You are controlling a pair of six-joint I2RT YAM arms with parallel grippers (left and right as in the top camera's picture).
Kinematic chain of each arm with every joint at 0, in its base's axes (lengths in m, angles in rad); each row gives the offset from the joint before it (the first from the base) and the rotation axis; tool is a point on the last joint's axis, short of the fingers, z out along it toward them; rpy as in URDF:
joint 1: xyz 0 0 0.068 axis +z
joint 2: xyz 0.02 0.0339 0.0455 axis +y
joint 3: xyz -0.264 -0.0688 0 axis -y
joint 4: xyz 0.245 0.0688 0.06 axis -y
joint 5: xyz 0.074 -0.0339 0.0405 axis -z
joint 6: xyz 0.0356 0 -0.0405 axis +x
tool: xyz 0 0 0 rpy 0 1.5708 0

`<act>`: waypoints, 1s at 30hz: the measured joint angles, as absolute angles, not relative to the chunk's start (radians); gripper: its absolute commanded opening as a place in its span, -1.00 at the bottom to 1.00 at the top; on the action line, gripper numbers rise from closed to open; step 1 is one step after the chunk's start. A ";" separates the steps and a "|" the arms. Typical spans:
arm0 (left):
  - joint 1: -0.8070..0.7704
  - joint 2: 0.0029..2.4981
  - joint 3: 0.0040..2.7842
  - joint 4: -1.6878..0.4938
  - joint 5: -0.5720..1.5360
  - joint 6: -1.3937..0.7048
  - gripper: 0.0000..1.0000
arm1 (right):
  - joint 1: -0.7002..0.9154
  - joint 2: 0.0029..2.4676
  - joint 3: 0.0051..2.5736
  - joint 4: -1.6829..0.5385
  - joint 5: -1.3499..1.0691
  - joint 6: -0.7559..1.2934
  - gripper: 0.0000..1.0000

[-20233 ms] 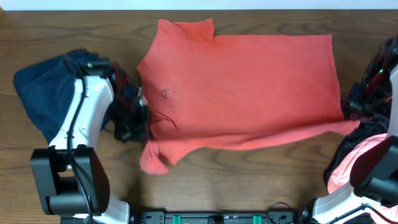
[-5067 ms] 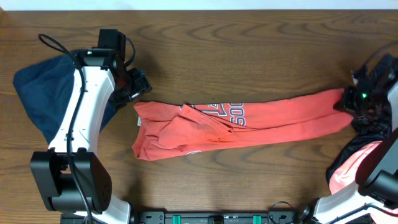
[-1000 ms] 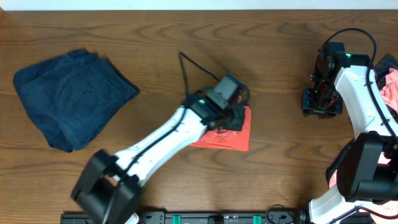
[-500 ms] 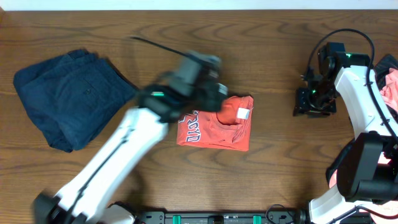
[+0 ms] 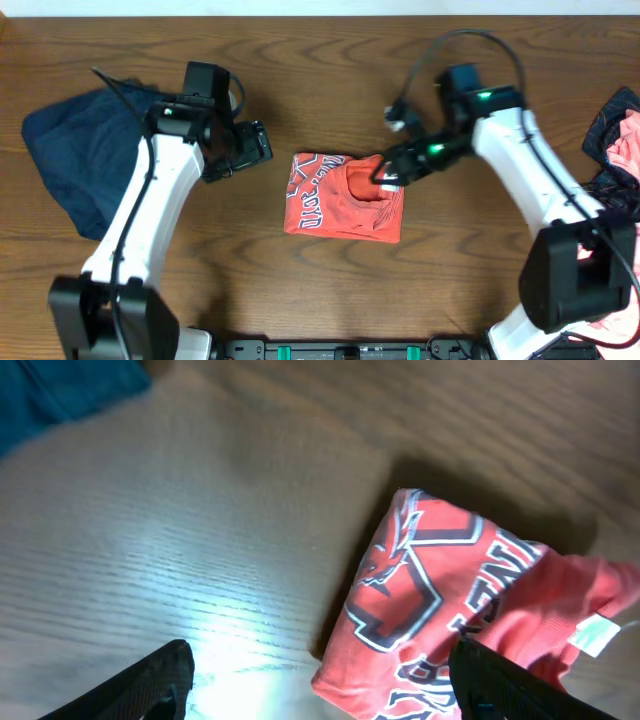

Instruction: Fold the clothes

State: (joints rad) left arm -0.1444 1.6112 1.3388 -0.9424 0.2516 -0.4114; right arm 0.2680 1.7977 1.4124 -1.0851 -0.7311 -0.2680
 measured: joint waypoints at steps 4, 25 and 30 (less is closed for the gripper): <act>-0.140 1.662 1.337 -0.944 0.279 -0.416 0.65 | 0.381 1.807 1.412 -1.002 -0.657 -0.192 0.20; -0.140 1.689 1.336 -0.953 0.290 -0.416 0.65 | 0.469 1.935 1.412 -0.922 -0.554 -0.028 -0.98; -0.140 1.689 1.336 -0.970 0.291 -0.416 0.65 | 0.467 1.935 1.412 -1.076 -0.416 0.066 -0.98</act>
State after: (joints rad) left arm -0.1402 1.6890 1.3357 -0.9695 0.2913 -0.4156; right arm 0.4675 1.9347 1.4117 -1.0756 -0.4156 0.0658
